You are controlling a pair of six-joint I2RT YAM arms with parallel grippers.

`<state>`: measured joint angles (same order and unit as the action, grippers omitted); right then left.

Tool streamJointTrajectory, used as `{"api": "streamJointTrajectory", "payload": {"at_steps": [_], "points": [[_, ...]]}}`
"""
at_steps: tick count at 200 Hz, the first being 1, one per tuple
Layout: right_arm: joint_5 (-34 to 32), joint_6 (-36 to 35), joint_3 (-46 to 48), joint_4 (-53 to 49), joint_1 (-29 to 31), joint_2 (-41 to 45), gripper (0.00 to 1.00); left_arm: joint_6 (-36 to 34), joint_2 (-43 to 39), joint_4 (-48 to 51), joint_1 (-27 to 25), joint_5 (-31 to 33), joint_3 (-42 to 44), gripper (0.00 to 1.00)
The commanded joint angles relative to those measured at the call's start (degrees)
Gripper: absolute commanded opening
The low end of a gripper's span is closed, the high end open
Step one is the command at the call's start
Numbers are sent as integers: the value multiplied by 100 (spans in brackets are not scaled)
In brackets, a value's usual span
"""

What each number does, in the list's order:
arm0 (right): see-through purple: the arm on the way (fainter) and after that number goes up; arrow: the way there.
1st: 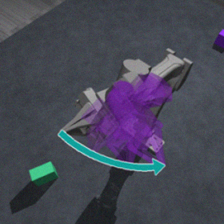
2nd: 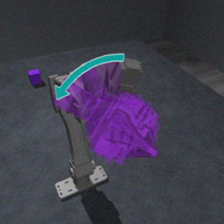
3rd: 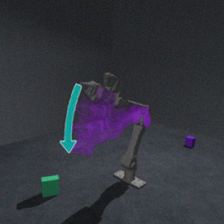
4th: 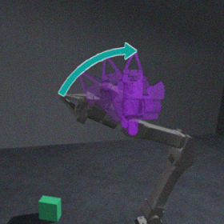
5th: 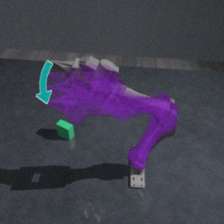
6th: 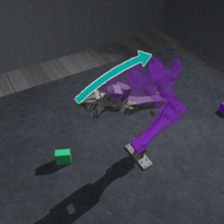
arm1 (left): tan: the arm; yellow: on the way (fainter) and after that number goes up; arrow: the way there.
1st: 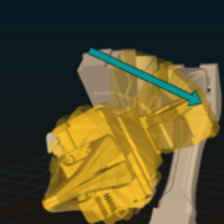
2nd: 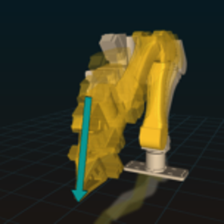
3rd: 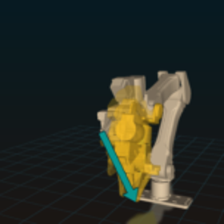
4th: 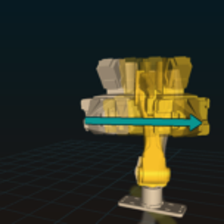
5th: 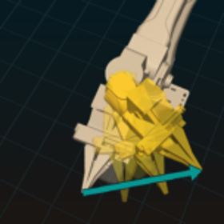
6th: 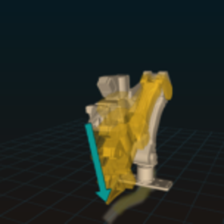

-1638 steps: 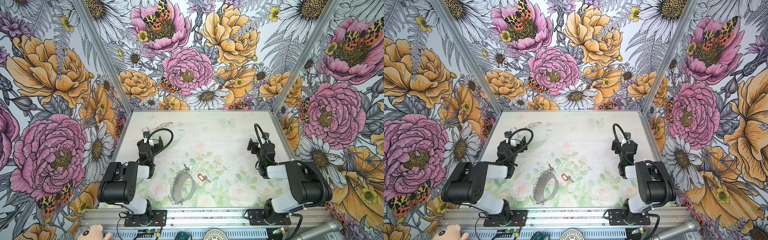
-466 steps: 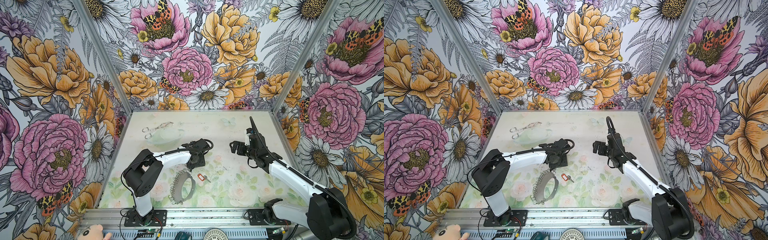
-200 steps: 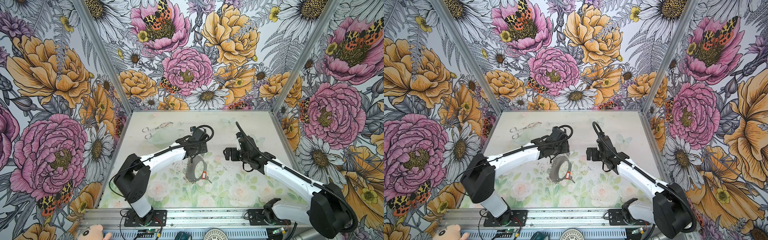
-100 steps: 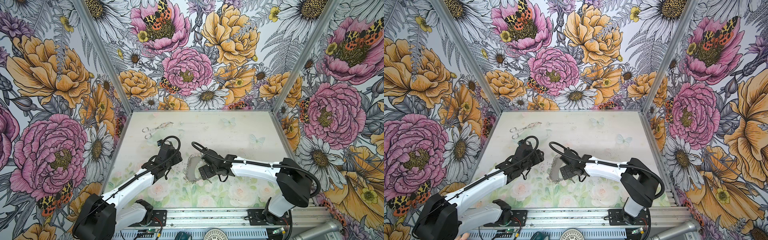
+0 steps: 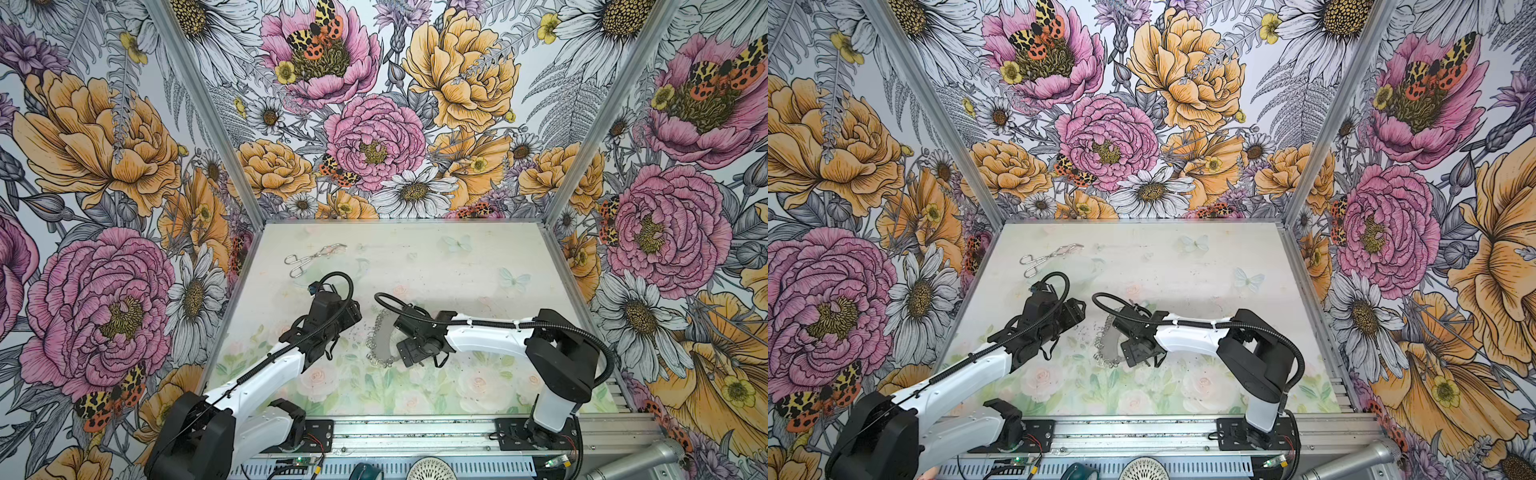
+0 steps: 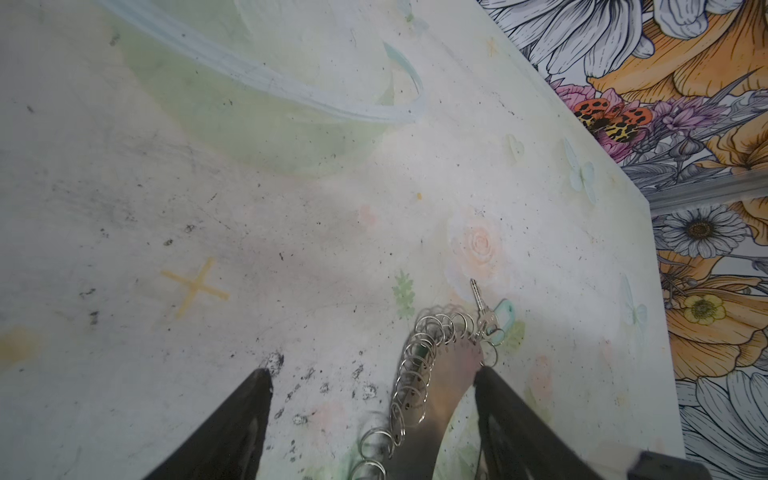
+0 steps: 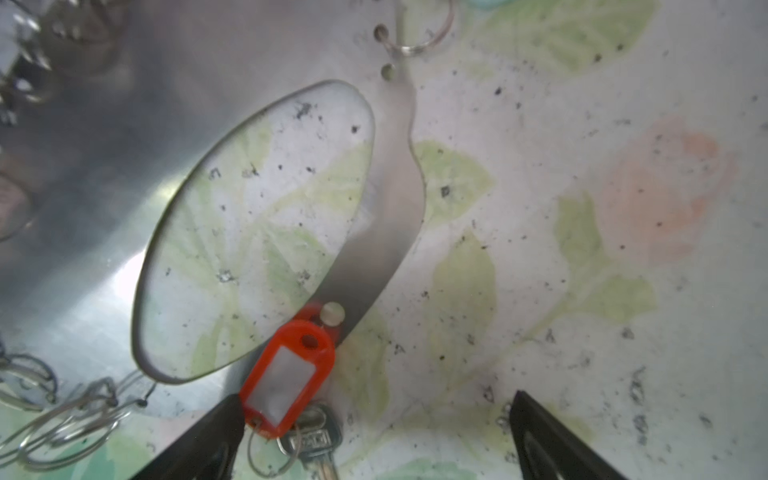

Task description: Put the keys on the keyring

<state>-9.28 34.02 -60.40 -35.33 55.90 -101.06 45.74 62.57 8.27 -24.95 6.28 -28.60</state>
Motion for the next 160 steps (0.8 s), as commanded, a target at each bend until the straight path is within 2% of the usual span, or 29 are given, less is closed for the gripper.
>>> {"api": "streamJointTrajectory", "payload": {"at_steps": [1, 69, 128, 143, 160], "points": [[-325, 131, -42, -227, 20, -30, 100, -11, -20, -186, 54, -178, -26, 78], [-601, 382, 657, -290, -216, 516, 100, -142, 680, -195, -17, -477, -489, 74], [-711, 594, 1287, -281, -655, 1281, 100, -409, 1674, 70, -634, -399, -1443, 65], [-729, 370, 1245, -283, -751, 1532, 99, -493, 2028, 291, -841, -245, -1823, 63], [-1150, -2, 1099, -295, -792, 1910, 99, -602, 2384, 524, -1034, -163, -2200, 60]]}}
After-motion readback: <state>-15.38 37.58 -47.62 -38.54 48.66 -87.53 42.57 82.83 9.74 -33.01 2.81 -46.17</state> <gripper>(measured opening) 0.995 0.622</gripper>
